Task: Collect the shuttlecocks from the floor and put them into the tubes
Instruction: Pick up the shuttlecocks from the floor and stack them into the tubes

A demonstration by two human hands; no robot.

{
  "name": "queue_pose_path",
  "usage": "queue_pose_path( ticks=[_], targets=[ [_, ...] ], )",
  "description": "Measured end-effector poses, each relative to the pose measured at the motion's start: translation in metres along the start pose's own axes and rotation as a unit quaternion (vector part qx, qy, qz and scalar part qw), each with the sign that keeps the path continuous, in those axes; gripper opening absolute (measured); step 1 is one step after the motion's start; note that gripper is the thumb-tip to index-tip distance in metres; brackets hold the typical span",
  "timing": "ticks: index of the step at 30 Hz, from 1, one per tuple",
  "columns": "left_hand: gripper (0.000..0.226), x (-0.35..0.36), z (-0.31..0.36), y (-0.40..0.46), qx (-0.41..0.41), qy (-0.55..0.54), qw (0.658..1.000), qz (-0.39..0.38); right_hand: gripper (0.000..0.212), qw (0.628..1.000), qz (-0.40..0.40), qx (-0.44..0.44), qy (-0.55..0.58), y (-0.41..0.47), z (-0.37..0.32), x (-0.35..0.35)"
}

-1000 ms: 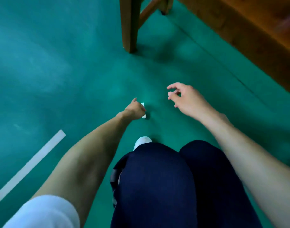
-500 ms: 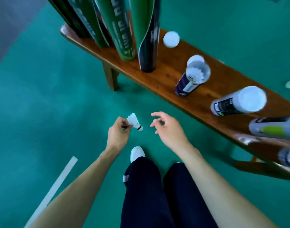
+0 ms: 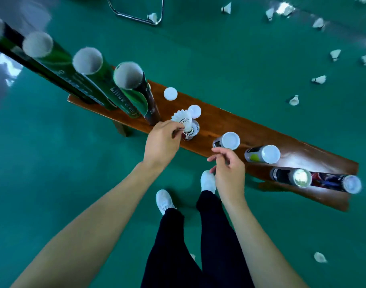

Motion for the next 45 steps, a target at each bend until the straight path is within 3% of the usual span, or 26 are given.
queue_pose_path(
  ticks=[3,7,9,13,16,20,22,25,27,32,35,36,39,45],
  targets=[
    [0.016,0.04,0.002,0.031,-0.014,0.07,0.996,-0.05,0.037,1.0,0.014,0.002,-0.003,0.019,0.003,-0.017],
    [0.034,0.08,-0.01,0.045,-0.066,0.152,0.969,-0.186,0.042,0.999,0.005,0.006,-0.048,0.067,-0.006,-0.033],
    [0.038,0.08,-0.012,0.044,-0.09,0.127,0.97,-0.189,0.042,0.997,-0.007,-0.007,-0.08,0.096,-0.018,-0.033],
    [0.024,0.062,-0.014,0.046,-0.143,0.088,0.975,-0.144,0.028,0.983,-0.05,-0.041,-0.17,0.175,-0.038,-0.002],
    [0.018,0.051,-0.014,0.05,-0.183,0.054,0.974,-0.125,0.028,0.937,-0.121,-0.066,-0.321,0.239,-0.035,0.043],
    [0.015,0.049,-0.012,0.054,-0.245,0.033,0.963,-0.108,0.042,0.829,-0.251,-0.073,-0.494,0.293,-0.007,0.09],
    [0.013,0.05,-0.01,0.054,-0.272,0.013,0.957,-0.101,0.061,0.783,-0.294,-0.066,-0.544,0.307,0.01,0.102],
    [0.011,0.052,-0.008,0.055,-0.31,0.0,0.946,-0.093,0.1,0.749,-0.315,-0.039,-0.581,0.322,0.033,0.116],
    [0.01,0.055,-0.011,0.056,-0.328,-0.001,0.94,-0.096,0.109,0.73,-0.307,-0.049,-0.609,0.329,0.048,0.125],
    [0.013,0.056,-0.014,0.057,-0.351,0.0,0.931,-0.103,0.084,0.695,-0.28,-0.125,-0.651,0.342,0.071,0.136],
    [0.017,0.057,-0.015,0.061,-0.361,-0.001,0.928,-0.093,0.07,0.642,-0.268,-0.215,-0.685,0.343,0.074,0.135],
    [0.017,0.058,-0.016,0.063,-0.358,0.002,0.929,-0.093,0.07,0.644,-0.265,-0.22,-0.684,0.344,0.073,0.134],
    [0.017,0.062,-0.018,0.065,-0.344,0.008,0.933,-0.101,0.072,0.711,-0.28,-0.155,-0.626,0.347,0.063,0.125],
    [0.019,0.054,-0.018,0.072,-0.323,0.011,0.94,-0.108,0.034,0.903,-0.193,-0.004,-0.384,0.332,0.018,0.091]
  ],
)
Point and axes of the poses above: each hand's wrist, its own y-axis towards the middle knuckle, its own x-axis out of the palm, z = x × y, the point moved 1 cm from there along y, towards the middle knuckle
